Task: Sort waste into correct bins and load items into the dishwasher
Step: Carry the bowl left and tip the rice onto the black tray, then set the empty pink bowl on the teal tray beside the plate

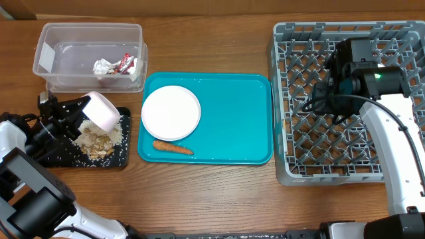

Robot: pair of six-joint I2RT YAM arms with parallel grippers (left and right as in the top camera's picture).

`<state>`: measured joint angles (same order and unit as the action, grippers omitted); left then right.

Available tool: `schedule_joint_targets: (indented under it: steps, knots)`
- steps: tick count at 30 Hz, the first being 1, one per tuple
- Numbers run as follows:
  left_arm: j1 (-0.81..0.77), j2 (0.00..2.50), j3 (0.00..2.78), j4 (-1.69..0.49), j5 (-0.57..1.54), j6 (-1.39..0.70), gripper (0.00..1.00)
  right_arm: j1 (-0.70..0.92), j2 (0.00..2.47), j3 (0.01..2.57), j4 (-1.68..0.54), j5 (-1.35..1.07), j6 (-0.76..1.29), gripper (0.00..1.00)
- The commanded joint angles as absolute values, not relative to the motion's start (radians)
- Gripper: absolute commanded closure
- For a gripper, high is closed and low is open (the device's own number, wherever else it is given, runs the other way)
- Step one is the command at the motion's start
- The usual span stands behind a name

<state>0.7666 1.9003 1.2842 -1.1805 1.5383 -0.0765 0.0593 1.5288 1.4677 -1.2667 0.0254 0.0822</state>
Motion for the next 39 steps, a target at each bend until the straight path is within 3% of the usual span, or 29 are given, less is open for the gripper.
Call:
schedule_joint_targets:
  steps: [1,7,16,23,30,39]
  knots:
    - [0.770,1.904,1.280,-1.173,1.581,-0.101,0.96,0.057,1.525,1.485,-1.262,0.021,0.089,0.60]
    - [0.769,1.904,1.280,-1.165,1.569,-0.044,0.96,0.057,1.525,1.485,-1.262,0.021,0.089,0.60]
    - [0.654,1.902,1.280,-1.176,1.355,0.223,0.96,0.057,1.525,1.485,-1.255,0.021,0.089,0.60]
    - [0.368,1.900,1.357,-1.131,1.266,0.255,0.96,0.057,1.525,1.485,-1.255,0.020,0.089,0.60]
    - [0.046,1.900,1.498,-0.989,1.003,0.091,0.96,0.057,1.525,1.485,-1.254,0.020,0.089,0.60]
    - [-0.360,1.909,1.534,-0.752,0.490,-0.060,0.96,0.057,1.525,1.485,-1.255,0.020,0.089,0.60]
